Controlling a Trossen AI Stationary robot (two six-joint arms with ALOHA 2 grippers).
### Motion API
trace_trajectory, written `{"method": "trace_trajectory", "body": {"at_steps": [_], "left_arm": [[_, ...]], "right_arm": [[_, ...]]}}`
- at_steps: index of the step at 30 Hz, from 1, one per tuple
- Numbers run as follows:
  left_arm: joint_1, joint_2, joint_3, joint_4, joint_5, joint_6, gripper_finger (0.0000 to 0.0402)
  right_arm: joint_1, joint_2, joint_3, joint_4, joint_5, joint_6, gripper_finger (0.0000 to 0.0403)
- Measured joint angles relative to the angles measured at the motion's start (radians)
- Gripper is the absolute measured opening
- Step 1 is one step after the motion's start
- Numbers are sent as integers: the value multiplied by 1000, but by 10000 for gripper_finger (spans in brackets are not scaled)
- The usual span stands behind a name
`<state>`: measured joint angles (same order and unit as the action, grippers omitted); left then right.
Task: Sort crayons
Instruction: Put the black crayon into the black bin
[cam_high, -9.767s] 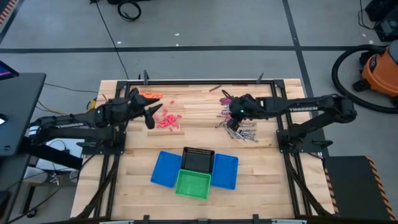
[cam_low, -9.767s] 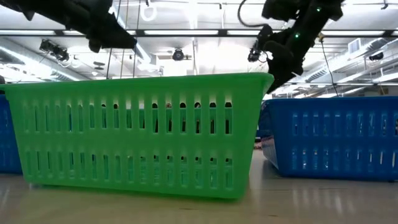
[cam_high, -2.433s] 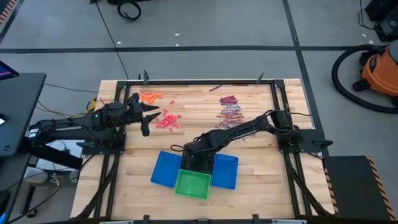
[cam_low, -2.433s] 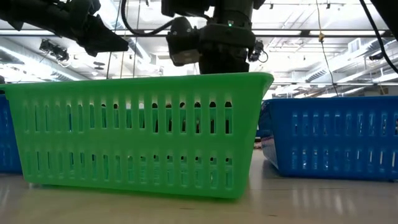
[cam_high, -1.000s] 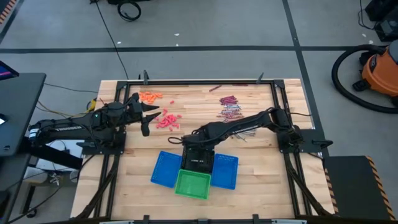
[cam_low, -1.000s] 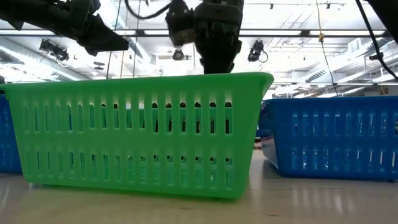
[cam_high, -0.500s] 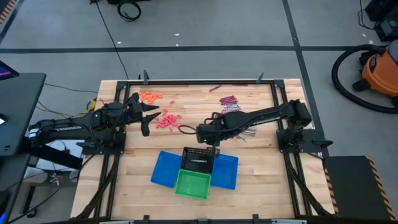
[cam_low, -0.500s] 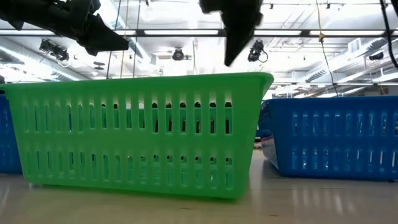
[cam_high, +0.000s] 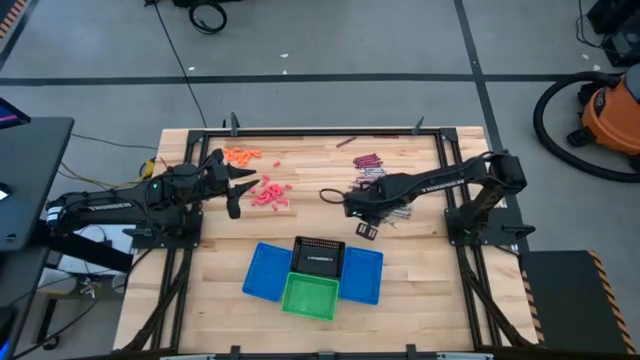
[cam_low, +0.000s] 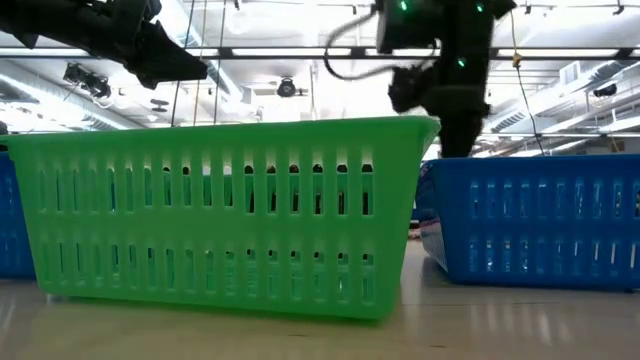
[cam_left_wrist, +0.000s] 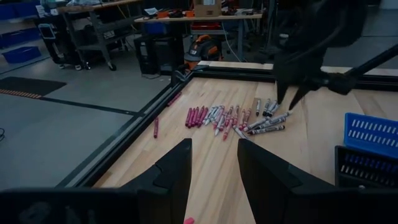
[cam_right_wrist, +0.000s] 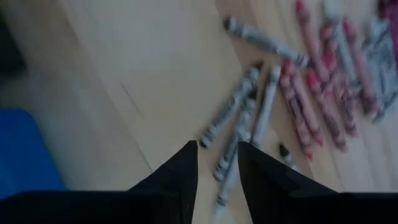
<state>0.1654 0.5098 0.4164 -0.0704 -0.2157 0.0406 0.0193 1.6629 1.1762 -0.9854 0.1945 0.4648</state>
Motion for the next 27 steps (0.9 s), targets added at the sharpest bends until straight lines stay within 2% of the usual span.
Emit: {"method": "trace_trajectory", "body": {"at_steps": [6, 15, 19, 27], "left_arm": [[0, 0, 0, -1, 0, 0, 141], [0, 0, 0, -15, 0, -1, 141], [0, 0, 0, -24, 0, -4, 141], [0, 0, 0, -31, 0, 5, 141]], "right_arm": [[-81, -34, -70, -40, -24, -75, 113], [-195, -49, -169, -50, -39, -273, 102], [-232, -69, -204, -47, -43, -287, 97], [-241, -197, -211, -43, -48, -301, 96]]}}
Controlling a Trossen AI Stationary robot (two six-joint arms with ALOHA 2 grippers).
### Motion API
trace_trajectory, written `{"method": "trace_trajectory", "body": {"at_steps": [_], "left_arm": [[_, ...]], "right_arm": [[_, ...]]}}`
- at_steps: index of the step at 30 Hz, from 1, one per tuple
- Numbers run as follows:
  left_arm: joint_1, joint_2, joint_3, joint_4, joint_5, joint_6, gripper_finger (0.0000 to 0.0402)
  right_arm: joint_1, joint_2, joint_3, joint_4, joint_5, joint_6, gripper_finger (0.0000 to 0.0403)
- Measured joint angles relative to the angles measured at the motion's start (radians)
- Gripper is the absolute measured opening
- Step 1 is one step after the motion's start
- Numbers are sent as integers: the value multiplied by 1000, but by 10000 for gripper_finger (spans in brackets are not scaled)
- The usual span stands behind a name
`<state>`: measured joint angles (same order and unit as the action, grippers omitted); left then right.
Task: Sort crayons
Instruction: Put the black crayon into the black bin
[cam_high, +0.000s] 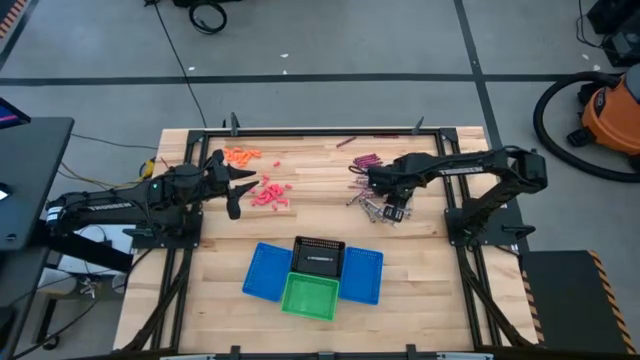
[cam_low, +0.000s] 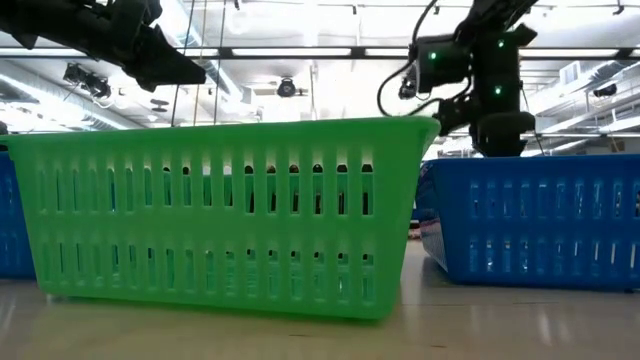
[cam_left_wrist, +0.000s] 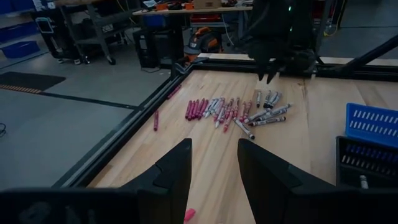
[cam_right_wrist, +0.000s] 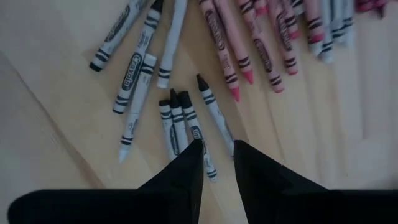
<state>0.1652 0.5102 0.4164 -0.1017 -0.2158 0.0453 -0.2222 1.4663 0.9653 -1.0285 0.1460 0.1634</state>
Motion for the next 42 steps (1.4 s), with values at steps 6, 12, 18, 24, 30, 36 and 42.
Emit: {"method": "trace_trajectory", "body": {"at_steps": [6, 12, 18, 24, 30, 36, 42], "left_arm": [[5, 0, 0, 7, -4, 52, 141], [33, 0, 0, 24, -28, 71, 141], [47, 0, 0, 35, -30, 63, 141], [47, 0, 0, 43, -34, 63, 141], [47, 0, 0, 45, -34, 62, 141], [47, 0, 0, 46, -34, 63, 141], [47, 0, 0, 45, -34, 63, 141]], "right_arm": [[-22, -38, -73, 106, -24, -49, 96], [-57, -12, -150, 156, -18, -114, 96], [-97, -12, -152, 161, -37, -182, 96], [-141, 8, -154, 192, -82, -233, 96], [-154, 45, -156, 180, -96, -214, 96], [-152, 93, -156, 135, -90, -200, 96], [-156, 119, -154, 134, -88, -194, 96]]}}
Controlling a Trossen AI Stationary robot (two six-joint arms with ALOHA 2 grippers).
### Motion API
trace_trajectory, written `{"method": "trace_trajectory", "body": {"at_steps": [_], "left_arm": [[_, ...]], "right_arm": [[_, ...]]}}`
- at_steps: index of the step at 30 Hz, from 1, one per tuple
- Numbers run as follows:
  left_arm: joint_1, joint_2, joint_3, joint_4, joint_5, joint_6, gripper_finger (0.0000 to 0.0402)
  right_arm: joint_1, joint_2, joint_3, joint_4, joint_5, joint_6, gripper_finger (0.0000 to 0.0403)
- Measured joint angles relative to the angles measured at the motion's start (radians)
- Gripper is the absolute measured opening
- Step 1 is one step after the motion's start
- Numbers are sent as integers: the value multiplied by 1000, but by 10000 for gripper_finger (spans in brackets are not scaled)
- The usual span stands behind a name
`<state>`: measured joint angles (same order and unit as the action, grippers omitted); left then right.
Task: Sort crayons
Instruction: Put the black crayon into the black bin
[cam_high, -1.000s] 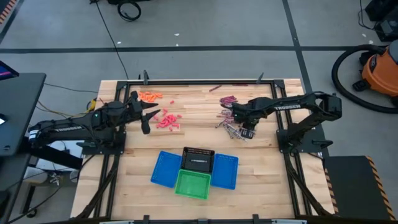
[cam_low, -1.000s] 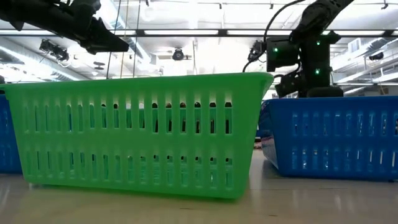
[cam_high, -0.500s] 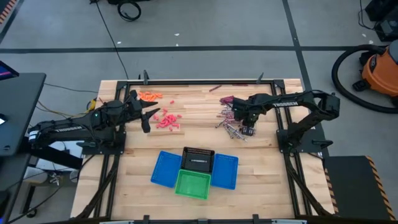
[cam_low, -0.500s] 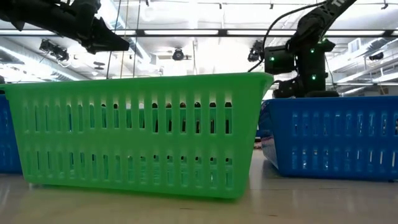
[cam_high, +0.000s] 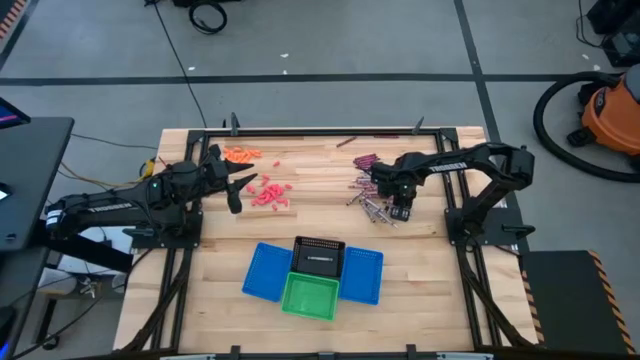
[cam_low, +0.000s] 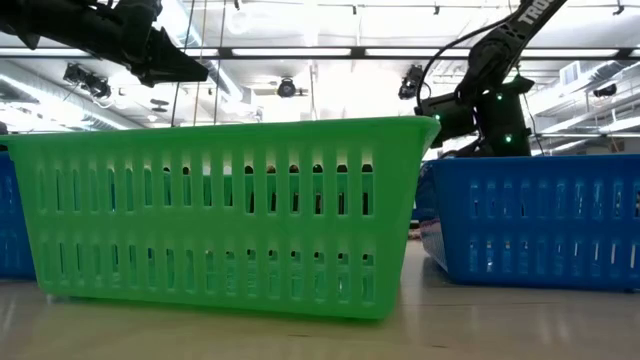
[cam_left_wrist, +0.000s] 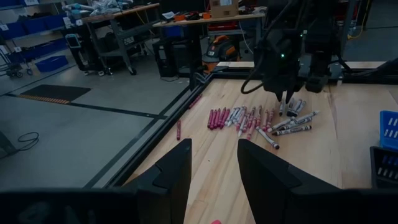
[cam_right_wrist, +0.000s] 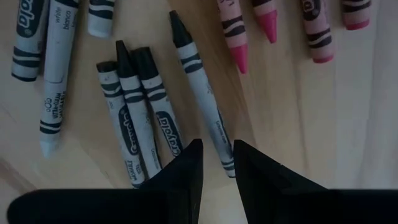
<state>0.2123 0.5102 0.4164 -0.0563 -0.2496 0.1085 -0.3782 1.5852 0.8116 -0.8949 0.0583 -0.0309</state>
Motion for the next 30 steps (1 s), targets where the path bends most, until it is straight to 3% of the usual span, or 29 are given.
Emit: {"method": "trace_trajectory", "body": {"at_steps": [10, 17, 24, 30], "left_arm": [[0, 0, 0, 0, 0, 7, 141], [0, 0, 0, 0, 0, 7, 141], [0, 0, 0, 0, 0, 7, 141], [0, 0, 0, 0, 0, 7, 141]], "right_arm": [[-20, 16, 0, -3, -29, 45, 88], [-24, 90, 19, -18, -41, 54, 56], [-19, 108, 90, -43, 13, 72, 21], [-17, 109, 145, -51, 23, 80, 15]]}}
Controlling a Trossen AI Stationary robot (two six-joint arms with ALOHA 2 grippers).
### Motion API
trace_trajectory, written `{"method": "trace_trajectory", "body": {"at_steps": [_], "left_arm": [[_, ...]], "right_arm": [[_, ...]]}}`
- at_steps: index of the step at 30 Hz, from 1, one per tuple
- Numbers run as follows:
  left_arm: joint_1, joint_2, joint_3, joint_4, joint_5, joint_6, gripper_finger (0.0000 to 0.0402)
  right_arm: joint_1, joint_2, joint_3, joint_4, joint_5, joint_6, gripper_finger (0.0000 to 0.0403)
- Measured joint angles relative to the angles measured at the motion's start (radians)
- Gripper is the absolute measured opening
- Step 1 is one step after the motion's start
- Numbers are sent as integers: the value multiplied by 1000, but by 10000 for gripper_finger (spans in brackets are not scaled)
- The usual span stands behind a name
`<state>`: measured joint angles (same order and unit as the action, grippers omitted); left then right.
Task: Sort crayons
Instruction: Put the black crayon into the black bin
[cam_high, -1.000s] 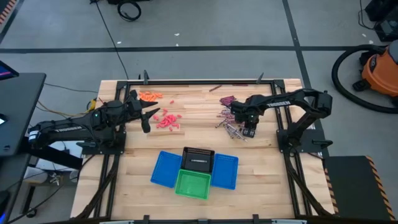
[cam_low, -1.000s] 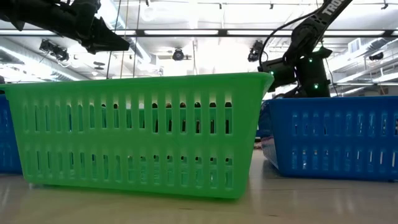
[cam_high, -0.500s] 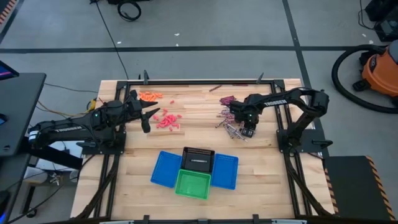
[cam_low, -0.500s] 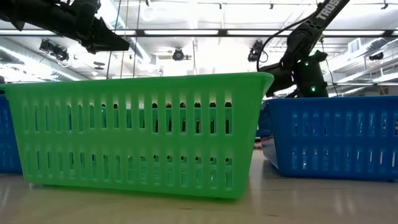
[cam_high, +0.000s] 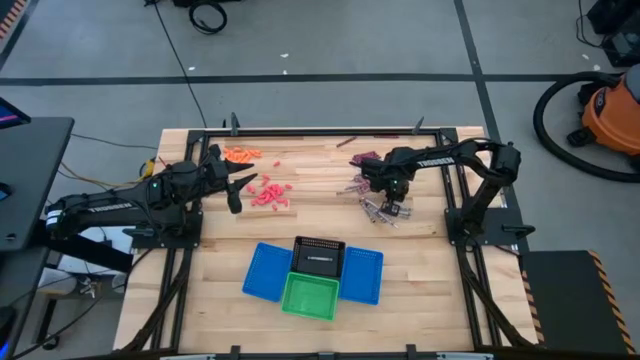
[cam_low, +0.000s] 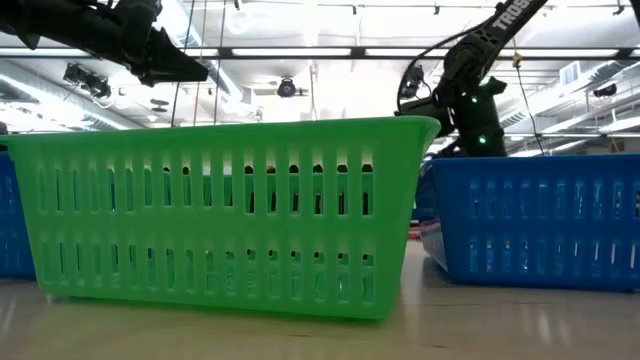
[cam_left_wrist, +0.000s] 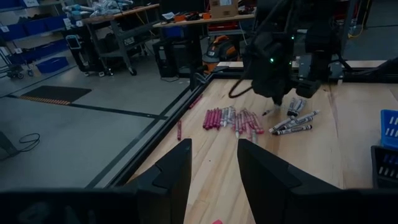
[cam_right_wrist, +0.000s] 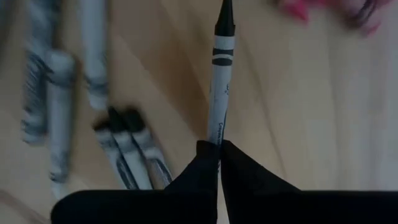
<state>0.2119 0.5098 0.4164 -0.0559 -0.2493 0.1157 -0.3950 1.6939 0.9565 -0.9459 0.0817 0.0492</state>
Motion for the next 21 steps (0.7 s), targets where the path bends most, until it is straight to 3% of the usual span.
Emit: {"method": "trace_trajectory", "body": {"at_steps": [21], "left_arm": [[0, 0, 0, 0, 0, -1, 141]], "right_arm": [[94, -3, 277, -199, 7, 37, 15]]}}
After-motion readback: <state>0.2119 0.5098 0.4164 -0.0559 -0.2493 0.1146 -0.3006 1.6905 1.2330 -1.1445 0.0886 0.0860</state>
